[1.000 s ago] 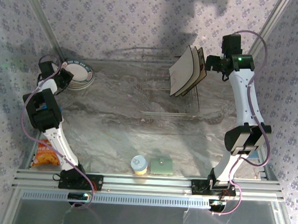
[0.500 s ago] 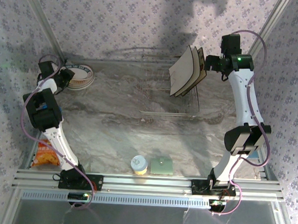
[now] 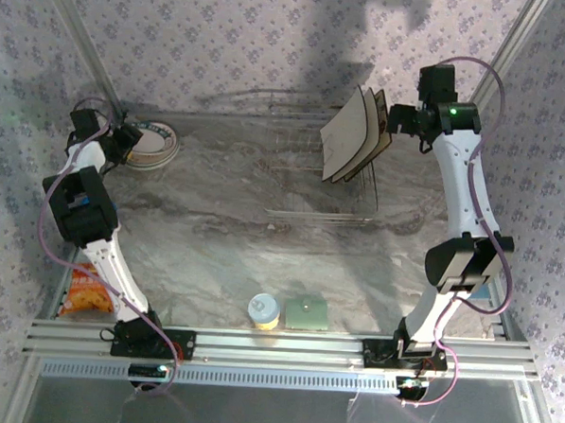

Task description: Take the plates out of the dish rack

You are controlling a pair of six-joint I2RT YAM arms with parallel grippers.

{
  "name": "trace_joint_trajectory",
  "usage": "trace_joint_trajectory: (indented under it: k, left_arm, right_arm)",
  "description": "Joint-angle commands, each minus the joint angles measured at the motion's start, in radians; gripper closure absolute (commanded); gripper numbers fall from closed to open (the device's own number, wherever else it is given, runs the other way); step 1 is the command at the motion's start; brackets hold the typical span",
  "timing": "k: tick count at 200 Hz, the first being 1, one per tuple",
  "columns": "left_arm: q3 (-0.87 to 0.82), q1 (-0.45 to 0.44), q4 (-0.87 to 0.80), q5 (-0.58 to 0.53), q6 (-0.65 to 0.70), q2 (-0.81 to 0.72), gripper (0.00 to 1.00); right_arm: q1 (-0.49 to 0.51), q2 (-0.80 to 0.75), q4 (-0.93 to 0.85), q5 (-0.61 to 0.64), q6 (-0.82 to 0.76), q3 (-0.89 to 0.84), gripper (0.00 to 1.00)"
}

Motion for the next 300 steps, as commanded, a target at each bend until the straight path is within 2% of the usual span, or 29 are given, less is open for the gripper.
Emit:
trace_joint_trajectory:
  k: [1,16,40,75,129,182,210,232,276,300]
  left_arm:
    - [0.038,0.008,-0.063,-0.015,0.043,-0.002,0.42]
    - [0.041,0.008,-0.081,-0.024,0.056,-0.006,0.41]
    - [0.046,0.008,-0.109,-0.042,0.079,-0.014,0.29]
    - [0.044,0.006,-0.14,-0.07,0.108,-0.023,0.21]
    - [0.049,0.0,-0.206,-0.133,0.174,-0.043,0.2]
    - [0.089,-0.027,-0.291,-0.254,0.249,-0.06,0.19]
    - [0.106,-0.047,-0.334,-0.34,0.295,-0.087,0.15]
    - [0.137,-0.08,-0.39,-0.437,0.352,-0.12,0.01]
    - [0.182,-0.206,-0.49,-0.633,0.495,-0.232,0.01]
    - [0.207,-0.288,-0.536,-0.657,0.542,-0.294,0.01]
  right_arm:
    - [0.006,-0.014,0.001,-0.014,-0.015,0.012,0.01]
    - [0.006,-0.016,0.004,-0.016,-0.015,0.008,0.01]
    - [0.006,-0.017,0.006,-0.019,-0.013,0.004,0.01]
    - [0.007,-0.017,0.014,-0.025,-0.011,-0.002,0.01]
    - [0.009,-0.018,0.015,-0.028,-0.01,0.0,0.01]
    - [0.013,-0.017,0.015,-0.029,-0.01,0.004,0.01]
    - [0.019,-0.014,0.011,-0.024,-0.013,0.012,0.01]
    - [0.026,-0.011,0.006,-0.02,-0.013,0.024,0.01]
    - [0.061,0.013,-0.011,-0.01,-0.016,0.063,0.01]
    - [0.094,0.032,-0.014,-0.008,-0.017,0.078,0.01]
